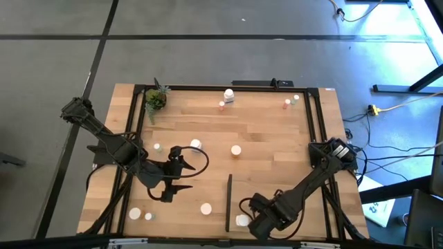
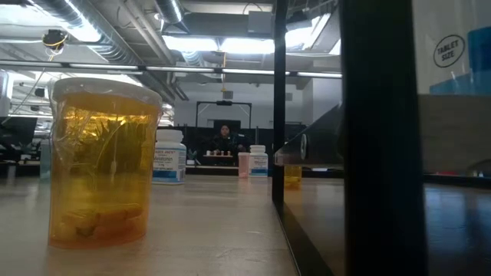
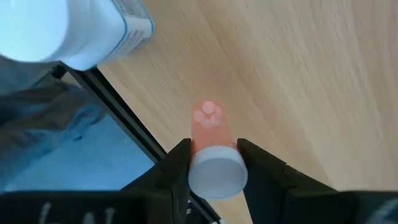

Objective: Pick and place medicine bottles onto shelf by color
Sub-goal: Put the middle right pink pill bottle on the shelf

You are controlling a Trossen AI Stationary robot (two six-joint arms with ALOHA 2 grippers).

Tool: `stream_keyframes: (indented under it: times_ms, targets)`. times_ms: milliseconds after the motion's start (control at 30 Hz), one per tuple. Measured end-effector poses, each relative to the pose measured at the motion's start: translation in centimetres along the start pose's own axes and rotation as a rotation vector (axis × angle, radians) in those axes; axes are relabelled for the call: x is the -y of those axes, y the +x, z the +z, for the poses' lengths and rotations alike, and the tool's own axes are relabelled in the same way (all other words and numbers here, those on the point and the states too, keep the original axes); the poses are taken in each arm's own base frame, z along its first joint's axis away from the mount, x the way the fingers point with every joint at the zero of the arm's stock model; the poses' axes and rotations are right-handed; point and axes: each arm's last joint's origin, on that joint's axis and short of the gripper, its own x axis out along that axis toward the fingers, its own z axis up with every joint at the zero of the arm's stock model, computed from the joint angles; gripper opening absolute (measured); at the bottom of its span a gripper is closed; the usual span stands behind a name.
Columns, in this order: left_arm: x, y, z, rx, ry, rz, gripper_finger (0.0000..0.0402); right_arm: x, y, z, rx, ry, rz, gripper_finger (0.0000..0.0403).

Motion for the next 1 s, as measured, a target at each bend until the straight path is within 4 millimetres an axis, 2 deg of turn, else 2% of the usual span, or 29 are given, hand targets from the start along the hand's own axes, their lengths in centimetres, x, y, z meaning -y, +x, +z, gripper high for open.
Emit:
stream_keyframes:
  times_ms: [600,733,1000]
  targets:
    - [-0.05,0.00,-0.15,-0.013,0.007,0.005,0.0277,-0.09,0.33,0.55,0.035,0.027,-0.005,0.0122]
    - [-0.05,0.00,-0.15,-0.014,0.008,0.005,0.0277,-0.38,0.32,0.61,0.042,-0.023,0.023,0.0122]
    - [-0.05,0.00,-0.15,-0.014,0.032,0.004,0.0277,-0.09,0.68,0.63,0.026,-0.021,-0.022,0.0122]
